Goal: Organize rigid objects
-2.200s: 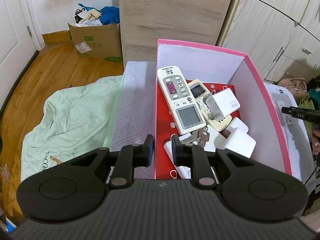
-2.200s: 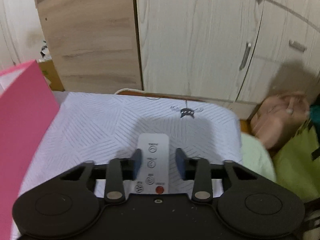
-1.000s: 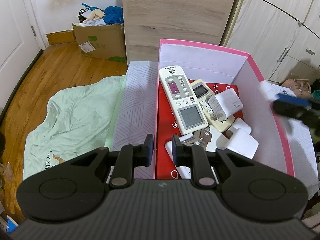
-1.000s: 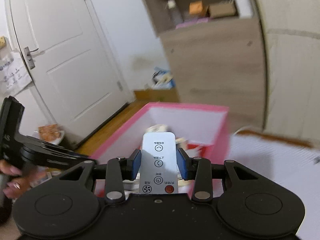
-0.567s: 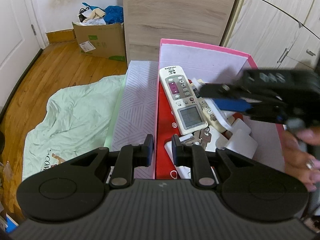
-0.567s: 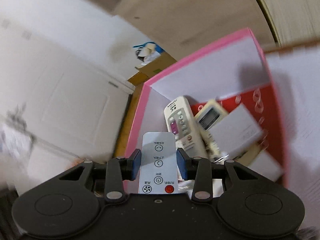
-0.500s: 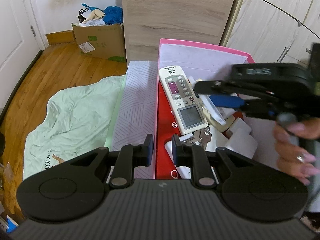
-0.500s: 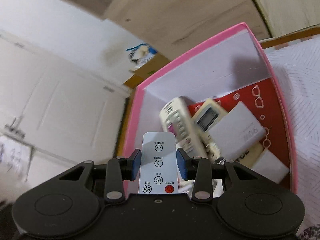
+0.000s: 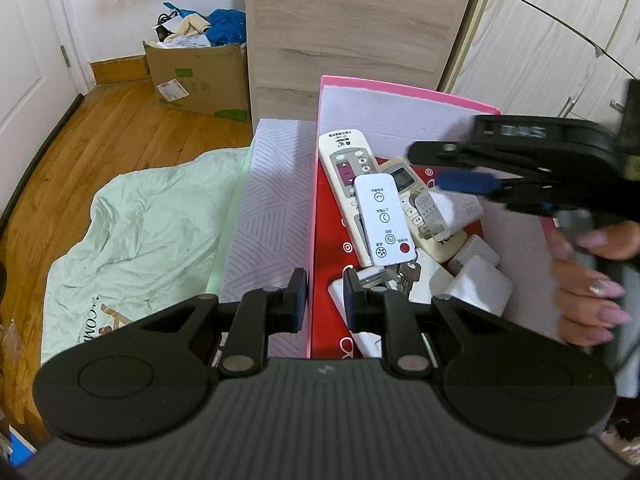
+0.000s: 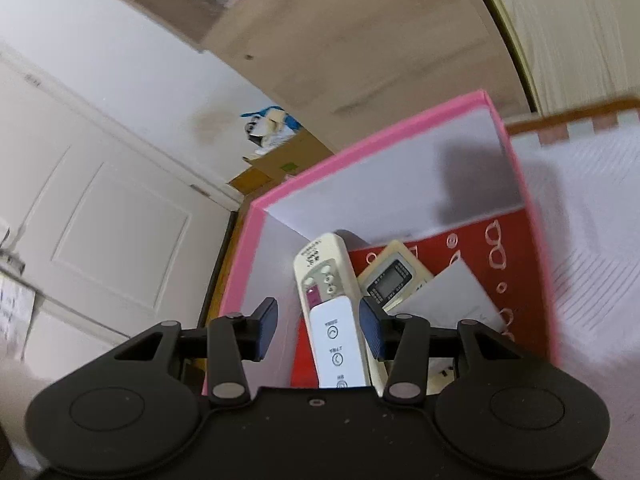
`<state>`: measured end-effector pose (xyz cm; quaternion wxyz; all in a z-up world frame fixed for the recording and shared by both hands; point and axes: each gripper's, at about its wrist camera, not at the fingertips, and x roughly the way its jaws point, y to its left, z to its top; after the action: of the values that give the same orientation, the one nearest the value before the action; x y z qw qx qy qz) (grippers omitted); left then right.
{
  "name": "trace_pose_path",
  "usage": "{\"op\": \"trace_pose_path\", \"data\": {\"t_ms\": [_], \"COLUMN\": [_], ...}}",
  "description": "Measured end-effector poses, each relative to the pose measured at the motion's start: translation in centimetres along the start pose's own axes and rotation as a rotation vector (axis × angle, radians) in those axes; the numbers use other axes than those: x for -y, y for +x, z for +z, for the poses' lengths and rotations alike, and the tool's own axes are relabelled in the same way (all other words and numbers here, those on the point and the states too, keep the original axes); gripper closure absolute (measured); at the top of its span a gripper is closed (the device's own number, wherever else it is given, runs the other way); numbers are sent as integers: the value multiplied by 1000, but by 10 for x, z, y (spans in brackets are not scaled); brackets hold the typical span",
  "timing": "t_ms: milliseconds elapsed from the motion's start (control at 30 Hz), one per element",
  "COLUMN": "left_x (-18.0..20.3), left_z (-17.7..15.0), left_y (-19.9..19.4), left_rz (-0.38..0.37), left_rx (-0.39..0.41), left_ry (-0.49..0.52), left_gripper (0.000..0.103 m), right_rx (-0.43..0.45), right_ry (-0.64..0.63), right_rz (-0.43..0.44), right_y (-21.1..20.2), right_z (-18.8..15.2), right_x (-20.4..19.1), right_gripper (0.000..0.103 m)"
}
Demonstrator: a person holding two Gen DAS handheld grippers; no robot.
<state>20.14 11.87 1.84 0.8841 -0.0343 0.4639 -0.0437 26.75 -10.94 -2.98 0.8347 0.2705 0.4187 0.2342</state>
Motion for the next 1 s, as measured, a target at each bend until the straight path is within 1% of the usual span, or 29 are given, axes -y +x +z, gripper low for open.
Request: {"op": "trace_pose_path", "data": {"t_ms": [67, 167, 267, 300, 367, 400, 467, 533, 567, 633, 667, 733, 800, 900, 967, 1000], "left_x": [0, 3, 10, 14, 22, 28, 37, 47, 50, 52, 52, 53, 58, 70, 74, 77], "left_z": [1, 0, -2, -3, -4, -5, -7, -10, -12, -17, -19, -23, -29, -44, -56, -65], "left_y": [-3, -12, -24, -28, -35, -39, -48, -58, -63, -75, -81, -93, -103, -113, -117, -119], "left_rz": [1, 13, 1, -3, -4, -1, 4, -9, -26, -84, -107, -146, -140, -99, -87, -75], "left_rx": [7, 37, 64, 70, 87, 101, 134, 164, 174, 202, 218, 259, 300, 353, 375, 388], "left_ry": [-5, -2, 4, 10, 24, 31, 48, 65, 67, 54, 46, 43, 47, 76, 82, 81], "left_gripper": [87, 87, 87, 87, 87, 86, 83, 83, 83, 82, 79, 76, 74, 68, 63, 62], "right_rx": [13, 38, 56, 57, 55, 66, 105, 150, 174, 216, 231, 290, 356, 411, 450, 474], "right_ry": [-71, -181, -283, -302, -314, -323, -370, -425, -460, -518, -531, -556, -585, -581, -590, -597], "right_rz": [-18, -44, -59, -55, -21, -20, -58, -109, -134, -175, -184, -168, -145, -139, -195, -228], "right_y": [-16, -39, -63, -71, -86, -93, -107, -122, -131, -151, -163, -198, -228, -253, -259, -260], "right_z": [-2, -5, -11, -13, -15, -16, -20, -25, -29, -37, -41, -54, -70, -92, -109, -117], "right_x": [-11, -28, -44, -47, -51, -52, -57, -62, -65, -71, -73, -76, -78, -72, -69, -69], "right_gripper": [51, 51, 51, 51, 52, 52, 52, 52, 52, 51, 51, 49, 45, 44, 44, 44]}}
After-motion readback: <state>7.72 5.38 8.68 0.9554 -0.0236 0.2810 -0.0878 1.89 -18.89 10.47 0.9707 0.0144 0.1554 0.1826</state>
